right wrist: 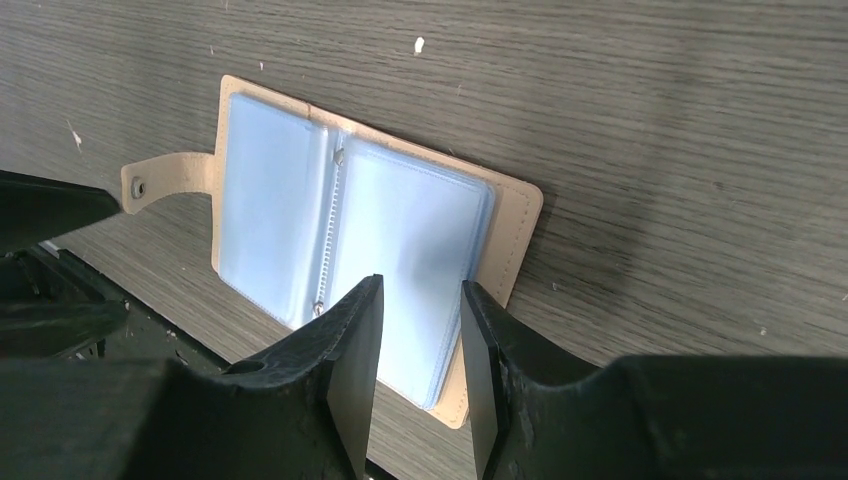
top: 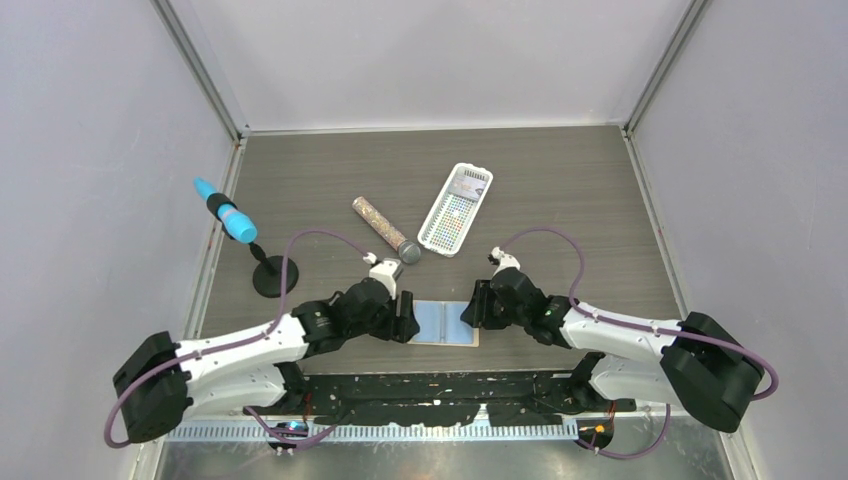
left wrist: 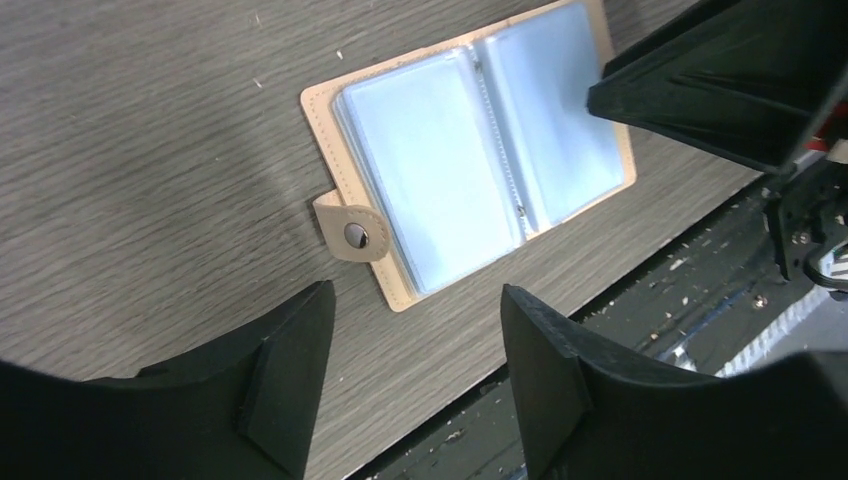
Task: Take the credit cards out of the card holder
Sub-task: Remove the credit card from the card holder.
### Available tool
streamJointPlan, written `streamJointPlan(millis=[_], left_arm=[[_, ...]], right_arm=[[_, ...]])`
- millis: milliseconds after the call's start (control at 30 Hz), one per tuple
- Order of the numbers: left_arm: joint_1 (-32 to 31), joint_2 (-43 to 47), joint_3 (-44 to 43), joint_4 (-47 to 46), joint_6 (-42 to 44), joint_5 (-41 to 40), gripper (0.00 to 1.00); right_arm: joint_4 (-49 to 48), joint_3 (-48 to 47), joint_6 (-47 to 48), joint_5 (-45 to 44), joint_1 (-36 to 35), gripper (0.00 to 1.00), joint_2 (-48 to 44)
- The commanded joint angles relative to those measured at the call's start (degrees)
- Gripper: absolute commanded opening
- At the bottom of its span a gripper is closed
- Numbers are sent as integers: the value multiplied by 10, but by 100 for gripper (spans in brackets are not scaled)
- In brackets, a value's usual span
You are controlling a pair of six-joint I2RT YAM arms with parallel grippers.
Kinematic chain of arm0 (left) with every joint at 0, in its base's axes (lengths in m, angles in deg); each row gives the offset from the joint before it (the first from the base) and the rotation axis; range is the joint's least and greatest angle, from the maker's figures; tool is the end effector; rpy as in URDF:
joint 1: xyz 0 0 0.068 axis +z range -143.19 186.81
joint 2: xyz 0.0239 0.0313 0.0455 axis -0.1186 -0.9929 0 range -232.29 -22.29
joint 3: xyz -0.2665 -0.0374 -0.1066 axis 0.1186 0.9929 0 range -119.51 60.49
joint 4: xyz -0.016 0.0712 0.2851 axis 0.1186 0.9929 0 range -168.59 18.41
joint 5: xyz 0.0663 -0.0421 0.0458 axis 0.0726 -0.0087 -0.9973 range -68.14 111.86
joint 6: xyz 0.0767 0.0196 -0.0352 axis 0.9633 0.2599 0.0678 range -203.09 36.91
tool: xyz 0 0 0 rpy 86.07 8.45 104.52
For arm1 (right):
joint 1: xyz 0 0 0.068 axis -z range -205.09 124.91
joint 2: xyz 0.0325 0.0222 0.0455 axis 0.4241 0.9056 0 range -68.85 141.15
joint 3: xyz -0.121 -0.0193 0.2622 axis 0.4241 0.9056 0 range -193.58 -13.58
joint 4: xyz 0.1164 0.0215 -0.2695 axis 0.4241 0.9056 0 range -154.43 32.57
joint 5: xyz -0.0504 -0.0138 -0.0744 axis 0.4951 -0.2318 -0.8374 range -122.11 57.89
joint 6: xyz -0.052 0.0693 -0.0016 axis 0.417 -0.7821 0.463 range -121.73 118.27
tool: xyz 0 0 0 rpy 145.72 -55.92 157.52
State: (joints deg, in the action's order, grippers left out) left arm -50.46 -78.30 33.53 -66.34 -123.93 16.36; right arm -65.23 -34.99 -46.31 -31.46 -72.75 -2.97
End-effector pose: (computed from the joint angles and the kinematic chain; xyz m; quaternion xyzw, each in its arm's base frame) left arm 0.1411 -0.2058 0.1641 0.1105 0.9035 -0.2824 0.3029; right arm 0.1717 0.1897 0.1129 -0.0269 0.9190 0.2871 0.2689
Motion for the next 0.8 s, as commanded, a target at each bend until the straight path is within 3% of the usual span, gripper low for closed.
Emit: streamJointPlan(millis=[0,500,767], left_arm=[[1,-49,1,-80,-21,3,61],[1,-126,6,-135,3,-16,52],[1,-165,7,-166,5,14,18]], right_arm=[[0,-5,-8,-32,-7,41,-5],[-6,-27,-18,-36,-34,42,37],[-99,1,-48,2,-36,42,28]])
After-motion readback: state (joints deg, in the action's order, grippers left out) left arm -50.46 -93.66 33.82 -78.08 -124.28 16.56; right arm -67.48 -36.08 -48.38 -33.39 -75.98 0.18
